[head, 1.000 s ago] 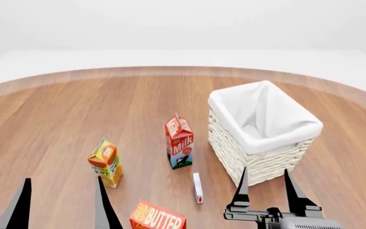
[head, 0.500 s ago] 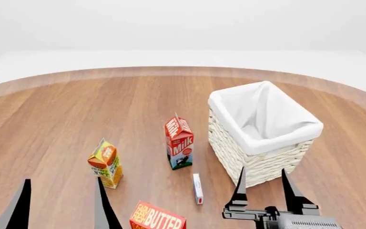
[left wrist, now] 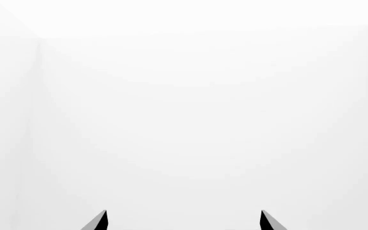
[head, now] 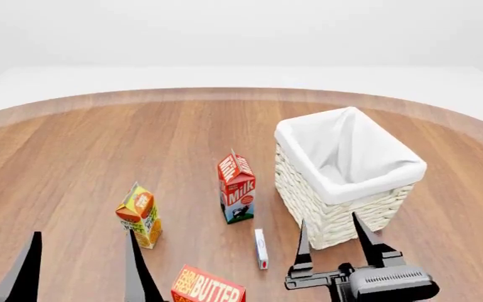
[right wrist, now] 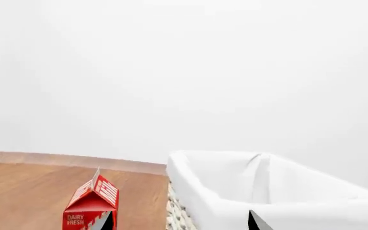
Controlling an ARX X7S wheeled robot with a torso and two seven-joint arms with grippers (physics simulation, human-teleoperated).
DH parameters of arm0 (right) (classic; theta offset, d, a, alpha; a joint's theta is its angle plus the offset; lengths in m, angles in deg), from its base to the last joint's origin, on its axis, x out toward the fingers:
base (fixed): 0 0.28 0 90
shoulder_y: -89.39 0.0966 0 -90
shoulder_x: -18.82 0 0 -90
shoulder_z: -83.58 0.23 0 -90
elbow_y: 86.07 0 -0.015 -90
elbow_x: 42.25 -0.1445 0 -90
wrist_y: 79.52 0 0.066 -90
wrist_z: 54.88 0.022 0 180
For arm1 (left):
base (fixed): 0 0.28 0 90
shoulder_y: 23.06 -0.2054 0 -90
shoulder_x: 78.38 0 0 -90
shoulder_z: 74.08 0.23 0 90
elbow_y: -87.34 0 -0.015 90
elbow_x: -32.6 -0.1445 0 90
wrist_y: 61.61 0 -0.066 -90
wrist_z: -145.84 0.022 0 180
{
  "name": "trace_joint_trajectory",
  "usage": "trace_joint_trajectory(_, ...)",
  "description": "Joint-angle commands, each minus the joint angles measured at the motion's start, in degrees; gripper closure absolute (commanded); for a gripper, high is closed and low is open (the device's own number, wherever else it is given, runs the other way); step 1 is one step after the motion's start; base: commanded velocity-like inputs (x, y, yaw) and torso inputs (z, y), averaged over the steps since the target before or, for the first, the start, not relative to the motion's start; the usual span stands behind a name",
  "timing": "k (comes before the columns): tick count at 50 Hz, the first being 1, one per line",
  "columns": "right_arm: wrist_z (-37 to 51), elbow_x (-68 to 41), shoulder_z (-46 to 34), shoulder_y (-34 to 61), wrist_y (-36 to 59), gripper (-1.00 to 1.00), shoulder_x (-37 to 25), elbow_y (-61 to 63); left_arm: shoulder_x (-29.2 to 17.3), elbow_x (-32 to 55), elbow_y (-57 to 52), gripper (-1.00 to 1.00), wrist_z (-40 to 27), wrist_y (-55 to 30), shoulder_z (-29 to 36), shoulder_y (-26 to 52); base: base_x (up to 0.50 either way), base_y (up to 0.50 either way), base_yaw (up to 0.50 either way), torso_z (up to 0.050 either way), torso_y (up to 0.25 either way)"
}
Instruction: Pick up the cream cheese box and the butter, and put them in the basket.
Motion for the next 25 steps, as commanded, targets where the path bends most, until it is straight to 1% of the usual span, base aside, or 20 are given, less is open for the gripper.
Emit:
trace_joint_trajectory(1, -8.1, -3.5, -3.5, 2.3, 2.1, -1.00, -4.1, 0.9, -0.4, 0.0, -1.2, -1.00, -0.1, -1.5, 0.1, 0.5, 0.00, 0.00, 0.00, 0.000, 0.000)
trace_joint_trajectory(4, -10.3, -5.0, -4.3, 3.1, 3.8, -1.00, -5.2, 1.3, -0.4, -0.2, -1.3, -1.00, -0.2, -1.7, 0.2, 0.5, 0.00, 0.00, 0.00, 0.000, 0.000)
trace_joint_trajectory(5, -12.9, -7.1, -4.9, 3.8, 3.8, -1.00, -6.0, 1.2, -0.3, -0.3, -1.3, -1.00, -0.3, -1.7, 0.2, 0.5, 0.00, 0.00, 0.00, 0.000, 0.000)
trace_joint_trajectory(7, -13.0, -7.1, -4.9, 4.4, 4.9, -1.00, -6.4, 1.0, -0.3, -0.4, -1.4, -1.00, -0.4, -1.8, 0.1, 0.5, 0.00, 0.00, 0.00, 0.000, 0.000)
trace_joint_trajectory(8, -15.2, -8.8, -5.4, 4.7, 4.9, -1.00, -7.0, 1.0, -0.3, -0.4, -1.5, -1.00, -0.5, -1.9, 0.1, 0.4, 0.00, 0.00, 0.00, 0.000, 0.000)
trace_joint_trajectory(9, -14.5, -8.1, -5.3, 5.0, 5.4, -1.00, -7.1, 1.0, -0.3, -0.5, -1.6, -1.00, -0.6, -1.9, 0.1, 0.4, 0.00, 0.00, 0.00, 0.000, 0.000)
trace_joint_trajectory(11, -16.7, -10.8, -5.6, 5.9, 6.7, -1.00, -7.7, 1.1, -0.5, -0.6, -1.7, -1.00, -0.7, -1.6, 0.0, 0.0, 0.00, 0.00, 0.00, 0.000, 0.000)
trace_joint_trajectory(12, -17.3, -10.4, -6.1, 6.2, 7.0, -1.00, -8.0, 1.0, -0.5, -0.6, -1.8, -1.00, -0.8, -1.6, -0.1, -0.1, 0.00, 0.00, 0.00, 0.000, 0.000)
trace_joint_trajectory(13, -19.6, -13.3, -6.3, 6.7, 7.9, -1.00, -8.6, 1.6, -0.6, -0.6, -1.8, -1.00, -0.8, -1.4, -0.1, -0.3, 0.00, 0.00, 0.00, 0.000, 0.000)
trace_joint_trajectory(15, -20.5, -14.1, -6.6, 7.5, 9.0, -1.00, -9.2, 1.7, -0.6, -0.8, -1.9, -1.00, -0.9, -1.3, -0.1, -0.5, 0.00, 0.00, 0.00, 0.000, 0.000)
trace_joint_trajectory(19, -25.5, -17.9, -8.1, 9.3, 12.1, -1.00, -11.6, 3.3, -0.9, -0.6, -2.2, -1.00, -0.9, -1.4, -0.2, -0.4, 0.00, 0.00, 0.00, 0.000, 0.000)
trace_joint_trajectory(25, -29.2, -20.2, -9.0, 11.6, 14.5, -1.00, -13.2, 3.4, -1.1, -0.6, -2.4, -1.00, -1.1, -1.4, -0.2, -0.6, 0.00, 0.00, 0.00, 0.000, 0.000)
